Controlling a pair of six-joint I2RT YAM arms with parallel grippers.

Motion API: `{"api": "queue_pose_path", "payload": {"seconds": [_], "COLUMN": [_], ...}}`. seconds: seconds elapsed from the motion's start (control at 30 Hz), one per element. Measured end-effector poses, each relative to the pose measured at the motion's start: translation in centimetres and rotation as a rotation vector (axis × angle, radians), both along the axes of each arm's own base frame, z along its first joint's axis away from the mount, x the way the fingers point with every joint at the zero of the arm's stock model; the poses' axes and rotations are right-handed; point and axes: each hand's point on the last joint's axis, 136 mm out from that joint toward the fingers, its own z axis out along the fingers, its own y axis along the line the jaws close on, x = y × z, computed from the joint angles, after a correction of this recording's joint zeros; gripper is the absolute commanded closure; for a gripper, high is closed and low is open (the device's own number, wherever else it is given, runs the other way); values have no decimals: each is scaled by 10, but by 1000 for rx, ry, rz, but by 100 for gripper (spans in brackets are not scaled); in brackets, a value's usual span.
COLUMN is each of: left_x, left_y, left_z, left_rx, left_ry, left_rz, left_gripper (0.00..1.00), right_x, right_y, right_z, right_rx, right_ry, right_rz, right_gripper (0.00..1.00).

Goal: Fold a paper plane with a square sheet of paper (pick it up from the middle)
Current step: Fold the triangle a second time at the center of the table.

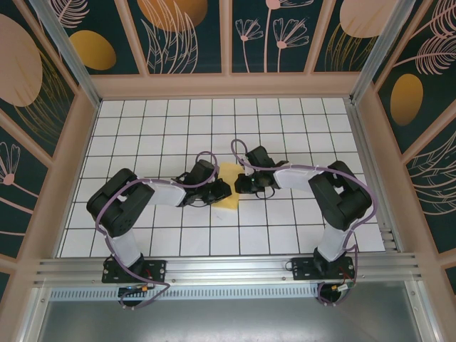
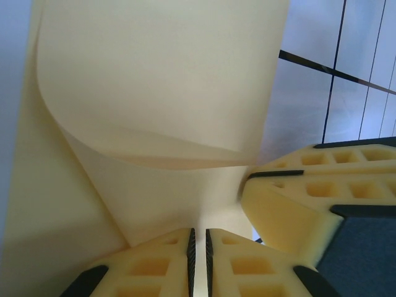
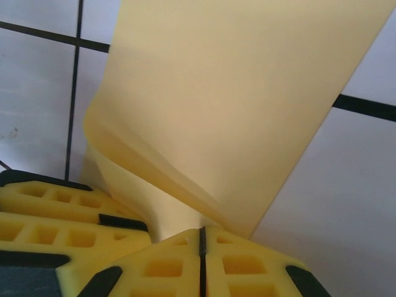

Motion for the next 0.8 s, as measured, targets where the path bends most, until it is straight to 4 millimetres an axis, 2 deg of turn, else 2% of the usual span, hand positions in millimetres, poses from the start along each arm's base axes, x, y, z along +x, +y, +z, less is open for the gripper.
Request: {"api": "queue_pose_path", "payload": {"seconds": [0.33,0.57,0.8], "left_x": [0,7,15], "left_y": [0,-3,1], "left_z": [3,20,11], "left_rx": [-6,-40,4], "left_ry": [-7,-57,-64], "left_rz": [0,10,46], "left_gripper": [79,79,79], "right_x": [0,1,1], "right_y": [0,0,0], "right_z": [-5,-6,-6], "right_rx": [-7,-10,-9], "right_ry": [7,6,2], "right_rz": [-1,2,5], "right_gripper": [92,93,93]}}
